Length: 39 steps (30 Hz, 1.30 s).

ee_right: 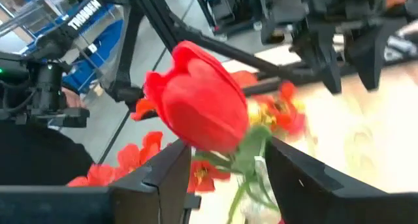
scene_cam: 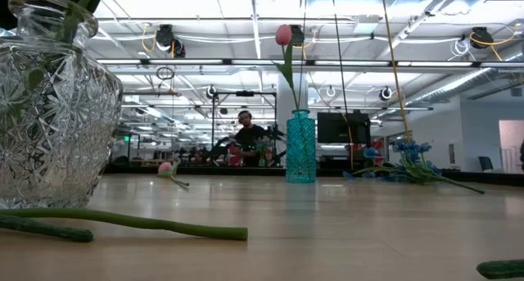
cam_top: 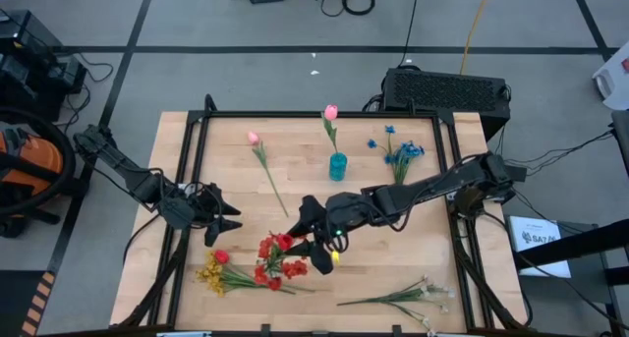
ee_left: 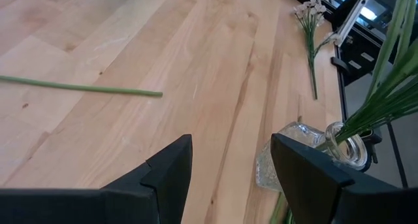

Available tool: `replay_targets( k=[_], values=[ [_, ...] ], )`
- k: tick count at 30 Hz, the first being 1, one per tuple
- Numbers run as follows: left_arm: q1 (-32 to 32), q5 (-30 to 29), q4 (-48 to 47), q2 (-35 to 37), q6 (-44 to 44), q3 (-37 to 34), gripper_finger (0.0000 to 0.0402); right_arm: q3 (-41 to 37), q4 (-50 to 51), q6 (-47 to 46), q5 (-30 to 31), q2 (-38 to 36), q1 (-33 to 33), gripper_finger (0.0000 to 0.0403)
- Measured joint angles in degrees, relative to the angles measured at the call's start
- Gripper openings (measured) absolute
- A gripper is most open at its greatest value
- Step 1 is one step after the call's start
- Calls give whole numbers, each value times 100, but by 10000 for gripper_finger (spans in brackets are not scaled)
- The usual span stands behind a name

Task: Sort flowers into vase by color
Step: Put the right red tulip into the transparent vase, then put the yellow flowers into the blue vase

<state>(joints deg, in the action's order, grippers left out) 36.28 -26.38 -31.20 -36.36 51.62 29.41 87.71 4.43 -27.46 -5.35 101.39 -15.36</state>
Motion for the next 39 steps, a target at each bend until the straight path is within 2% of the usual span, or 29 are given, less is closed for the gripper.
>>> replay_targets(
  k=[12, 17, 20, 23, 28, 31, 33, 39],
  values=[
    [0, 3, -127, 0, 2, 0, 214, 6, 568, 120, -66, -597, 118, 187],
    [0, 3, -120, 0, 14, 0, 214, 10, 1673, -82, 291, -994, 153, 187],
    [-1, 3, -97, 0, 27, 0, 214, 10, 2625, -697, 1060, -1289, 153, 187],
    [1, 3, -96, 0, 42, 0, 214, 10, 3677, -1899, 1774, -1505, 151, 187],
    [0, 3, -78, 0, 57, 0, 214, 10, 5431, -3776, 2278, -1583, 53, 187],
    [-1, 3, -46, 0, 59, 0, 214, 10, 6304, -4531, 2280, -1421, -65, 187],
    [1, 3, -33, 0, 76, 0, 214, 8, 6739, -4945, 2055, -1293, -126, 187],
    [-3, -84, -16, 0, 509, 0, 214, -65, 6960, -5145, 1220, -1013, -217, 187]
  ],
)
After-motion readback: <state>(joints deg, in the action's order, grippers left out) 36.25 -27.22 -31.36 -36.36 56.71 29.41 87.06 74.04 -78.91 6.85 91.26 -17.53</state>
